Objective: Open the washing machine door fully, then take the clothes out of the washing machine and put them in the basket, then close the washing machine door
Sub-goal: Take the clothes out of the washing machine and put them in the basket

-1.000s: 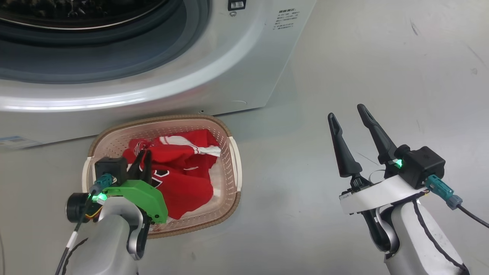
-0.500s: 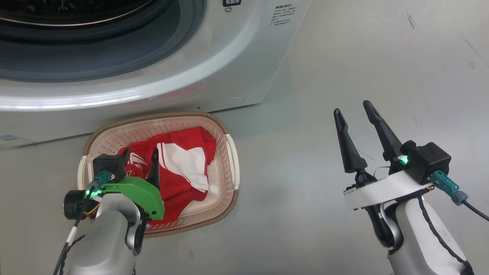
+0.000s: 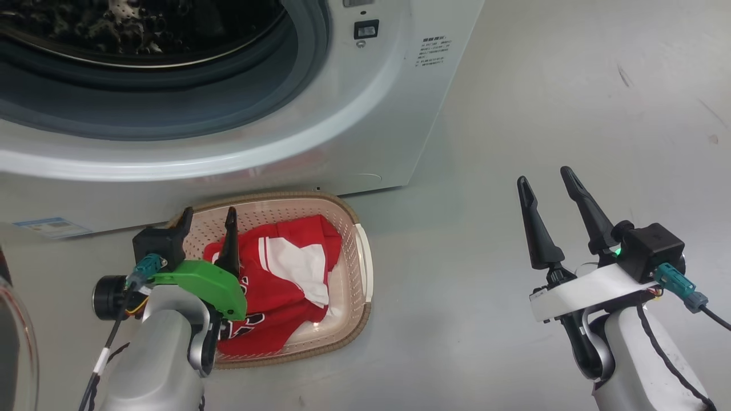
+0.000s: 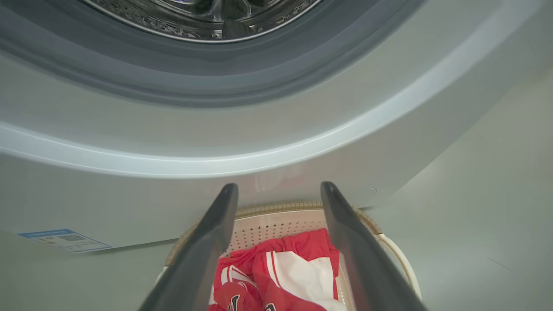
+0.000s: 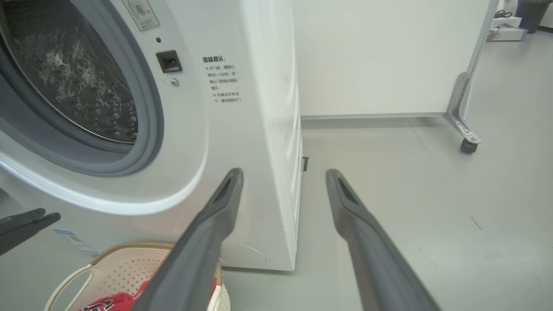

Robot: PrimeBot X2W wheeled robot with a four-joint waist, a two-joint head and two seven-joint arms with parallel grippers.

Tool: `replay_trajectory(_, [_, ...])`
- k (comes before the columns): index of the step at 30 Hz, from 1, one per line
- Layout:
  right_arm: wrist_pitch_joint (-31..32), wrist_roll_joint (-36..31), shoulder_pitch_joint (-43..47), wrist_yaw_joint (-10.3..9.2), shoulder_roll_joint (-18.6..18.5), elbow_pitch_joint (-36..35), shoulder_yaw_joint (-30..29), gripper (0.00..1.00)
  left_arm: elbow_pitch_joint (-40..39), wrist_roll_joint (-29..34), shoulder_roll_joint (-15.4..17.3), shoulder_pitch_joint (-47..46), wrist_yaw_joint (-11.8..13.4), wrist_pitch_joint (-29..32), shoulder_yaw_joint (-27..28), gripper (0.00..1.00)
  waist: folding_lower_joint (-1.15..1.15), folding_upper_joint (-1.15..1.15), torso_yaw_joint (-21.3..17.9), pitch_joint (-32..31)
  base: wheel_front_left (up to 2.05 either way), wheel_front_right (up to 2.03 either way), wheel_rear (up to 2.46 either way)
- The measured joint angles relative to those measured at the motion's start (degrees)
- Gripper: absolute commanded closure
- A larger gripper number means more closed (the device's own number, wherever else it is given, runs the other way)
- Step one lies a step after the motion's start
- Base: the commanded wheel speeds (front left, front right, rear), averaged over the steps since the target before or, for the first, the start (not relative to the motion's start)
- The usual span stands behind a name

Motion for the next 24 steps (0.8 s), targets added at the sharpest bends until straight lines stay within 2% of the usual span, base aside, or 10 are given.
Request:
replay_trajectory(12, [0.0, -0.6, 3.3, -0.01, -0.1, 1.1, 0.0, 0.00, -11.1, 3.8, 0.3, 4.5, 1.0, -0.2, 1.5, 0.00, 0.00, 0.00, 1.7, -7.4, 0.00, 0.00, 0.00])
replay_trajectory(24, [0.0, -0.7, 7.6, -0.66, 0.0, 1.5, -0.3, 0.00, -20.3, 6.0, 1.5, 13.4, 2.7, -0.2, 2.9, 0.00, 0.00, 0.00, 3.2, -14.7, 0.00, 0.00, 0.00])
